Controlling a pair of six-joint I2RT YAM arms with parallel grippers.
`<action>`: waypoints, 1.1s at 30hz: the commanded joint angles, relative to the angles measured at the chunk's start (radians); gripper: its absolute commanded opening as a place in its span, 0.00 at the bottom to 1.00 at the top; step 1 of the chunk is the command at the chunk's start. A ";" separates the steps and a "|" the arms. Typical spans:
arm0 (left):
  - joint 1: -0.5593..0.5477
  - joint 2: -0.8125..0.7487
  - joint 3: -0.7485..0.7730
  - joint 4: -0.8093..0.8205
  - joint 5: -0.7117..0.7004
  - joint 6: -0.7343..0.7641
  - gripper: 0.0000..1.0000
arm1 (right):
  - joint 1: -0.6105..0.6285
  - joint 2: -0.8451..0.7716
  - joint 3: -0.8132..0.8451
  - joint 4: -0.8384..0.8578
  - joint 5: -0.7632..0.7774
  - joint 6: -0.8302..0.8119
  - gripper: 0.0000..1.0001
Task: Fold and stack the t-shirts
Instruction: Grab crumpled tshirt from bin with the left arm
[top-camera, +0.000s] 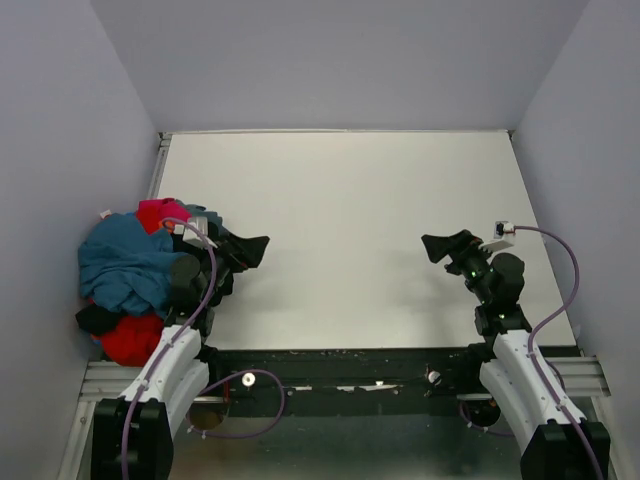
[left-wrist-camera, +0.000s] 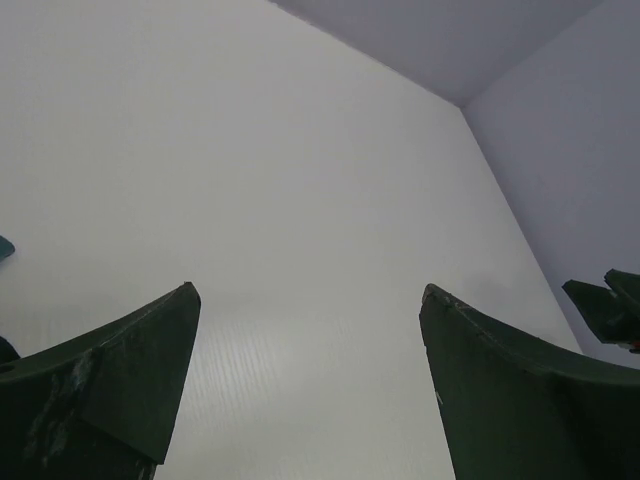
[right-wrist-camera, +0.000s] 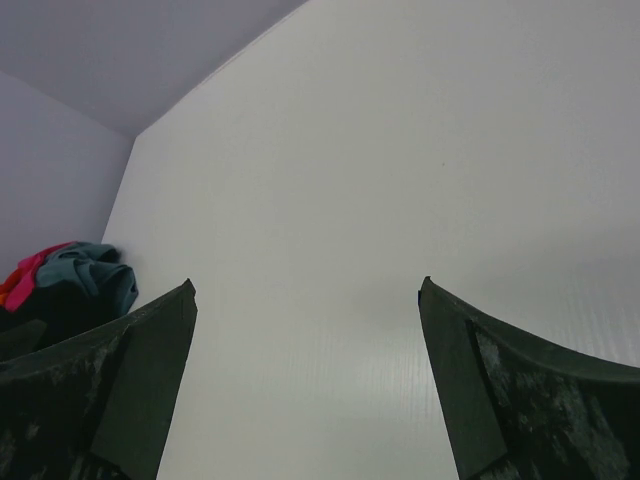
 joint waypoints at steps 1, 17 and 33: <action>-0.010 0.035 0.000 0.152 0.086 -0.043 0.99 | -0.004 -0.012 0.009 0.006 0.017 0.017 1.00; -0.221 -0.144 0.509 -0.953 -0.666 -0.117 0.91 | -0.003 -0.018 0.002 0.000 0.031 0.031 1.00; -0.153 0.040 0.843 -1.596 -1.222 -0.235 0.94 | -0.003 0.011 0.004 0.012 0.008 0.040 1.00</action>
